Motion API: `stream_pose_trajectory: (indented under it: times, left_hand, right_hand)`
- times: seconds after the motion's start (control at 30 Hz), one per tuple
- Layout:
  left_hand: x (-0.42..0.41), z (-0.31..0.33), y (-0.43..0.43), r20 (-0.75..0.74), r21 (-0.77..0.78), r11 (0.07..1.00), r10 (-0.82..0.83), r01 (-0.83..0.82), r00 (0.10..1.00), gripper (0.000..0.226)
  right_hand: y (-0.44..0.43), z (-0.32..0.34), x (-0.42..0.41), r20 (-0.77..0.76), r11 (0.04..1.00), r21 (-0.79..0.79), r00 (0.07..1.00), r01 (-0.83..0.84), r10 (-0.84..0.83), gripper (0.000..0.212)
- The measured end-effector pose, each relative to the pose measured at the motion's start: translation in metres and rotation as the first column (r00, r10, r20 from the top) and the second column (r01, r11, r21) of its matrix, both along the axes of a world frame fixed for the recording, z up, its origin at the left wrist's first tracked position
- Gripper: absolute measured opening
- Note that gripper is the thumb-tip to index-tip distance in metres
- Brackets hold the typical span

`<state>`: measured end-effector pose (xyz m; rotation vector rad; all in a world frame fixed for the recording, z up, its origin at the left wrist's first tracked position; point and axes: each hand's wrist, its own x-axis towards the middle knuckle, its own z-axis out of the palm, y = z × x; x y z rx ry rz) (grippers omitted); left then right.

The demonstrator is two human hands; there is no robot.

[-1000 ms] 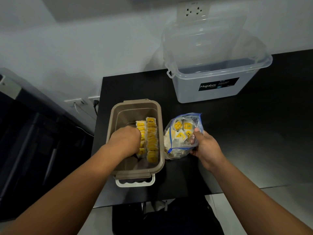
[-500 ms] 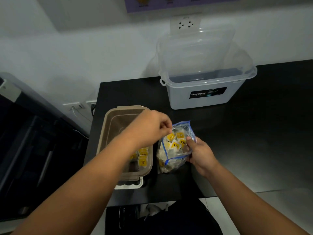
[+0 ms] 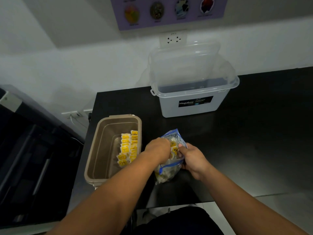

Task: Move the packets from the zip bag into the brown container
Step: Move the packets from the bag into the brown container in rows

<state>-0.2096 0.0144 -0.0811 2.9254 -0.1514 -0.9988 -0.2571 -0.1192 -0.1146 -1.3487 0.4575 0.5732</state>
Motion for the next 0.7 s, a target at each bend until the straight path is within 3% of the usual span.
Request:
stream_pose_trajectory:
  times: [0.2,0.47,0.7]
  left_hand:
    - [-0.006,0.006,0.001,0.016,-0.170,0.980,0.110,-0.105,0.994,0.027]
    - [-0.009,0.019,0.017,-0.018,-0.502,0.798,0.378,-0.335,0.926,0.029]
    - [-0.010,0.027,0.023,0.041,-0.573,0.767,0.379,-0.289,0.925,0.035]
  right_hand:
    - [-0.007,0.002,0.001,-0.019,1.000,-0.003,1.000,-0.001,0.001,0.026]
    - [-0.009,0.006,0.008,-0.034,1.000,0.010,0.999,0.005,-0.005,0.025]
    - [-0.005,0.005,0.014,-0.045,1.000,0.025,0.999,0.019,-0.018,0.027]
